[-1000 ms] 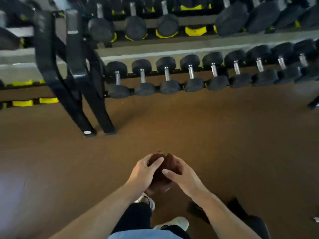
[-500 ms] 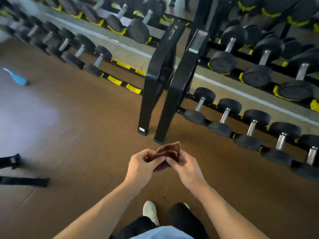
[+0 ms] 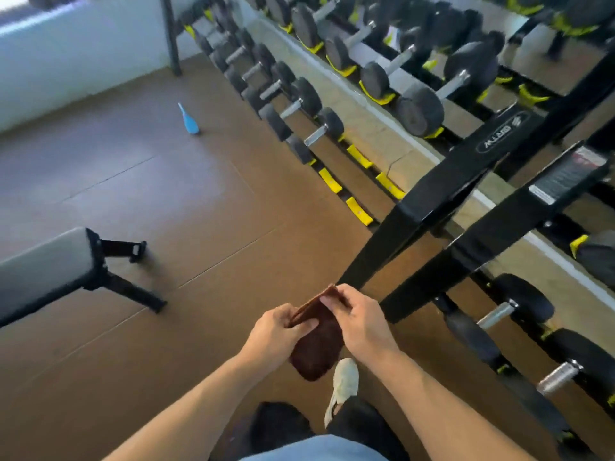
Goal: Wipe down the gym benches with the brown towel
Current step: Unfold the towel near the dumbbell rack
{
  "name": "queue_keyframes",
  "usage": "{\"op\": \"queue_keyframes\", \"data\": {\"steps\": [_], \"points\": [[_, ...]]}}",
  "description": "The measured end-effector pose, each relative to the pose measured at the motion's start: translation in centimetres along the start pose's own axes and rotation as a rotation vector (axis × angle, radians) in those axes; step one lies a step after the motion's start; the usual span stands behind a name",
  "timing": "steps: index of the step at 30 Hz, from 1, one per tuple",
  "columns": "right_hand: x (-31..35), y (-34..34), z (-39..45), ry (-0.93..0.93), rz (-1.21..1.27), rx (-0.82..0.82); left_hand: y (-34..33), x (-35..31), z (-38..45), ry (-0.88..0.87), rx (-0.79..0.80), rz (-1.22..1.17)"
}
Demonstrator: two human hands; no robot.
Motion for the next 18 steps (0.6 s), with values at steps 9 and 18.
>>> {"op": "queue_keyframes", "data": {"steps": [9, 18], "points": [[11.4, -0.7, 10.8, 0.285, -0.266, 0.113, 6.3, 0.7, 5.8, 0.076, -0.085, 0.093], [23.2, -7.8, 23.2, 0.391, -0.171, 0.055, 19.0, 5.9, 14.5, 0.124, -0.15, 0.138]]}}
Point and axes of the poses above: each hand's wrist, its own z-axis towards the middle knuckle, its own y-axis out of the back of the hand, x = y × z, the point moved 4 cm from there along z, towards the middle knuckle, and after that the axes turned 14 degrees about -y, right-handed, at the moved point
